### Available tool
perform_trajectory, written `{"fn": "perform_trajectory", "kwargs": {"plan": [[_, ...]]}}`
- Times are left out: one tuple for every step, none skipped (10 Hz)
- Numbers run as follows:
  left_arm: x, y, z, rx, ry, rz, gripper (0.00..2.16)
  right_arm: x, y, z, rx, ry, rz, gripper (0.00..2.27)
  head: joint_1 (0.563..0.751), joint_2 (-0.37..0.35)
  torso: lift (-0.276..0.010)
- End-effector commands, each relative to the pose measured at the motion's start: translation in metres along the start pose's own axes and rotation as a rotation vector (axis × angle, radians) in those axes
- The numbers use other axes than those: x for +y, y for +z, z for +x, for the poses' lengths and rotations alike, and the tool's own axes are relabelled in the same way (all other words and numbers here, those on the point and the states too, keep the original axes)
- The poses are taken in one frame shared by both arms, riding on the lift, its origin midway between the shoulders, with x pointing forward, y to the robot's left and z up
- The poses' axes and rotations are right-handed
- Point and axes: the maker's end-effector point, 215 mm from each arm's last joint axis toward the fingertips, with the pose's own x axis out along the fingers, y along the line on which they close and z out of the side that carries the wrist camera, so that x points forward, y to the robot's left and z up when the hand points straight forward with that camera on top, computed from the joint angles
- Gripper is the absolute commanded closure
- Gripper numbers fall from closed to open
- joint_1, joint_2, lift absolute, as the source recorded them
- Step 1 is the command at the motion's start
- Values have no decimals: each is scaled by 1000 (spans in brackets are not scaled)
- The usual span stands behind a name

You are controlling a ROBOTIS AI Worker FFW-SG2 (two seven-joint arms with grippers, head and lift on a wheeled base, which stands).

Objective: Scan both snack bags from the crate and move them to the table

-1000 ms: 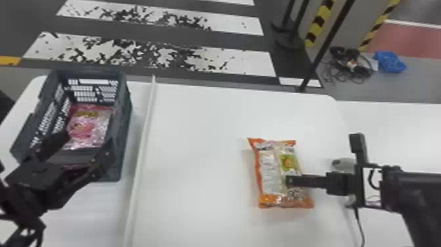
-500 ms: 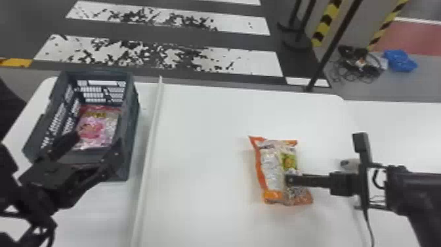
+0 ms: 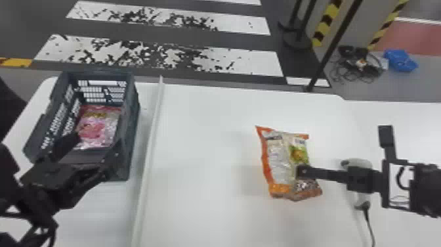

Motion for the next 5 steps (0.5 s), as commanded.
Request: {"fn": "perform_trajectory", "kwargs": {"plan": [[0,-2,1,1,0,-1,36,8,31,-30,-108,6,14,2125,695,-121,-87],[0,-3,1,2,1,-1,36,-8,55,-54,-200,-48,25,2125,695,-136,-87],[0,-2,1,-1,1,-1,36,-26,76,-77,-294,-116,33,2125,695,-153,-87],[1,-2,1,0,1,2,36,-46,94,-97,-381,-200,23,2125,695,-197,-87],[1,-3,1,1,2,2,36,-70,103,-118,-444,-272,54,2125,695,-239,-87]]}}
